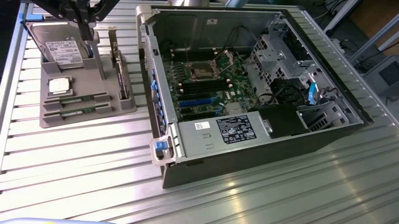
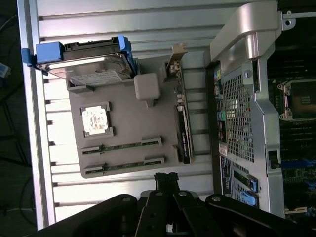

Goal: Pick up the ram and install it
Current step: 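Reach for the ram, then pick up the ram and move it above insertion slot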

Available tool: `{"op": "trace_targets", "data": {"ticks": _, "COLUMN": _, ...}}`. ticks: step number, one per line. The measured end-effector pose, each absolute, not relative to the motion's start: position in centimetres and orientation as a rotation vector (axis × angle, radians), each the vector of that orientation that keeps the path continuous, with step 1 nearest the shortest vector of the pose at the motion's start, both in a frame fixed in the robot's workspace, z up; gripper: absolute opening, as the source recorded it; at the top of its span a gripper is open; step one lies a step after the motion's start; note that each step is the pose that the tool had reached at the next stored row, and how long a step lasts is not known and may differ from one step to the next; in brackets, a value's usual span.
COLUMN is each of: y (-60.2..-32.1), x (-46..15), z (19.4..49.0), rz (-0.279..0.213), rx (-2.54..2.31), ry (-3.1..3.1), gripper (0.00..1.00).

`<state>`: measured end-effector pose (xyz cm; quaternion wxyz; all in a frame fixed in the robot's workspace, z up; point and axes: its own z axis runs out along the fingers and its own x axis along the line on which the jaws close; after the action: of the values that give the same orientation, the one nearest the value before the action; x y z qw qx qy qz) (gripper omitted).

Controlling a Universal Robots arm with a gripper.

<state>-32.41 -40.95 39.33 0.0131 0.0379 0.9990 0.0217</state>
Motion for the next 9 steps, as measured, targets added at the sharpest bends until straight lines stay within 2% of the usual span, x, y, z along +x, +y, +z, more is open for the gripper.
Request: {"op": "trace_targets", "data": {"ticks": 9, "y": -40.95, "x": -32.41, "z": 39.33, "rz": 0.069, "rx": 0.032, "ry": 3.116, "gripper": 0.10}}
